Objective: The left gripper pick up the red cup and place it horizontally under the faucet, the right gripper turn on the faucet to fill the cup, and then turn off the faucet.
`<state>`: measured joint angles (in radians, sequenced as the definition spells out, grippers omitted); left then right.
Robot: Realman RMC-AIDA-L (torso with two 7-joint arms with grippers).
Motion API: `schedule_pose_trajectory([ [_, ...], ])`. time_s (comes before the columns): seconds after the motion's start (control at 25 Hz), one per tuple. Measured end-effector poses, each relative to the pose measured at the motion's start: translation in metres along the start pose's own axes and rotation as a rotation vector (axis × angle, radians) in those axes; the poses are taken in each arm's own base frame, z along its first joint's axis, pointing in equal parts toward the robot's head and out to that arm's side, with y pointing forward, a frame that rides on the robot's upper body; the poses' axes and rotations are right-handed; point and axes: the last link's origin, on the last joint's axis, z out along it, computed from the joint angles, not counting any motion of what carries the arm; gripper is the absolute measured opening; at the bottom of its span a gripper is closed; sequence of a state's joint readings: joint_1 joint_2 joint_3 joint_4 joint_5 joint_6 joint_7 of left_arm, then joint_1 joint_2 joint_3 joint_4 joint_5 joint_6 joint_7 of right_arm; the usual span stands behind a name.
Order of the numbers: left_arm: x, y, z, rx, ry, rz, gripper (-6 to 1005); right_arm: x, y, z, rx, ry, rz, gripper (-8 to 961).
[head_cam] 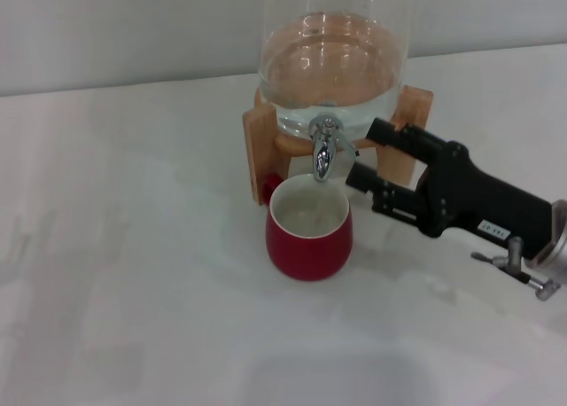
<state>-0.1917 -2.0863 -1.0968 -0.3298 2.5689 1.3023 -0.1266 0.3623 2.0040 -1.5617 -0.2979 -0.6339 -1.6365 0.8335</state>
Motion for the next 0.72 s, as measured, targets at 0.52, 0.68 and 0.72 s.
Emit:
schedule_pose_trajectory([
  [0.52, 0.0, 0.004, 0.001, -0.017, -0.001, -0.001, 890, 0.012, 0.017, 0.013, -0.12, 0.062, 0.034, 766],
  [0.68, 0.0, 0.003, 0.002, -0.017, -0.003, 0.0, 890, 0.014, 0.015, 0.02, -0.128, 0.085, 0.039, 767],
  [0.72, -0.001, 0.003, 0.002, -0.017, -0.005, 0.0, 890, 0.015, 0.015, 0.022, -0.128, 0.091, 0.039, 767],
])
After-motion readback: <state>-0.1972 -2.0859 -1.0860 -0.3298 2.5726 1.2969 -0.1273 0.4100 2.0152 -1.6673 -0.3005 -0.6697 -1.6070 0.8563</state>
